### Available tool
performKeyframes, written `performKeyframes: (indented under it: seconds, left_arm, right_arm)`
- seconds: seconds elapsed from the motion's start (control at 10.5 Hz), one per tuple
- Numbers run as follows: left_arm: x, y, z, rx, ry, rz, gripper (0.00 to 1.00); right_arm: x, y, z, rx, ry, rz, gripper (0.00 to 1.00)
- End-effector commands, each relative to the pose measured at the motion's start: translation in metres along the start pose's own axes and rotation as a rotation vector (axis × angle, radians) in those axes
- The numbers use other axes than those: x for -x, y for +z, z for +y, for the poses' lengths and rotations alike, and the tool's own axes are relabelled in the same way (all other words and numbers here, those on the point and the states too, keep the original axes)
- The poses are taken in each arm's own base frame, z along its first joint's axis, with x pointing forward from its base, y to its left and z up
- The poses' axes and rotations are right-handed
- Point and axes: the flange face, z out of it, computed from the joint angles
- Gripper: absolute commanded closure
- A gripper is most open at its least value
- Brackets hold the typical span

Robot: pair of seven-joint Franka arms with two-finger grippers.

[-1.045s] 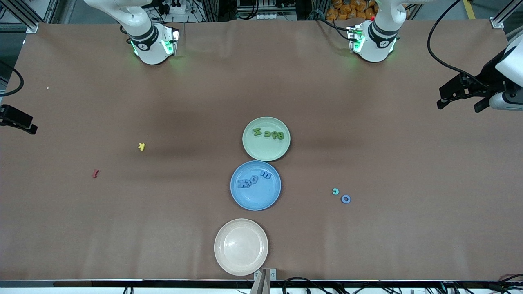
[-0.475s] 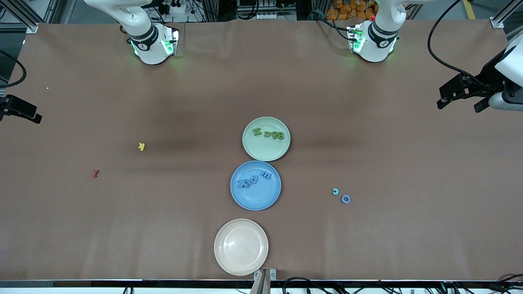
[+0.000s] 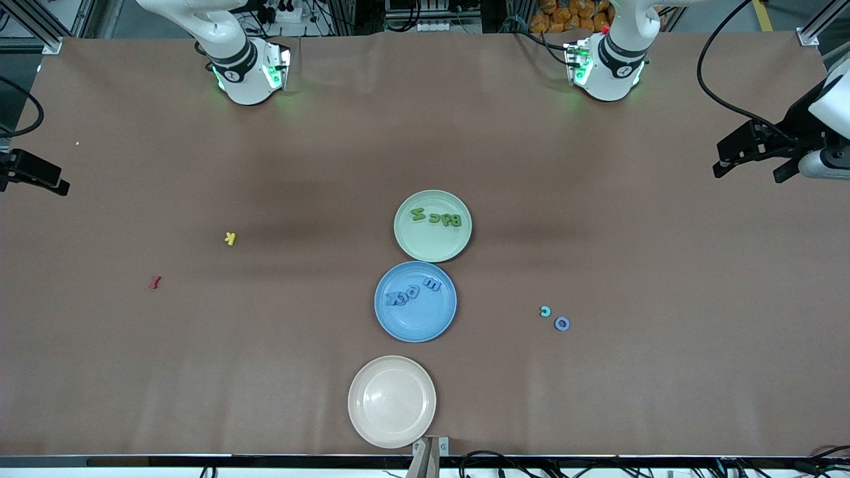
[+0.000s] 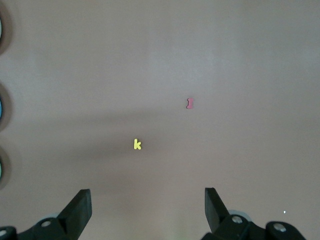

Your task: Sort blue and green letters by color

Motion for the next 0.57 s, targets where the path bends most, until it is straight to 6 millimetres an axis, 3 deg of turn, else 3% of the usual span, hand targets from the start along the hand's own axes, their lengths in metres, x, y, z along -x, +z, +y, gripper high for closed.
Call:
performKeyframes:
  seconds: [0.0,0.48]
  left_arm:
    - [0.0022,-0.0106,-0.0026,-0.019,0.023,0.012,0.00]
    - [0.0012,-0.0170,-0.0031,-0.087,0.050,0.047,0.00]
  right_arm:
    - [0.0088,-0.0027,0.0003,0.002,0.009,0.001,0.00]
    - [0.0080,-0.0029,0.0001,0.001,0.009,0.004,0.00]
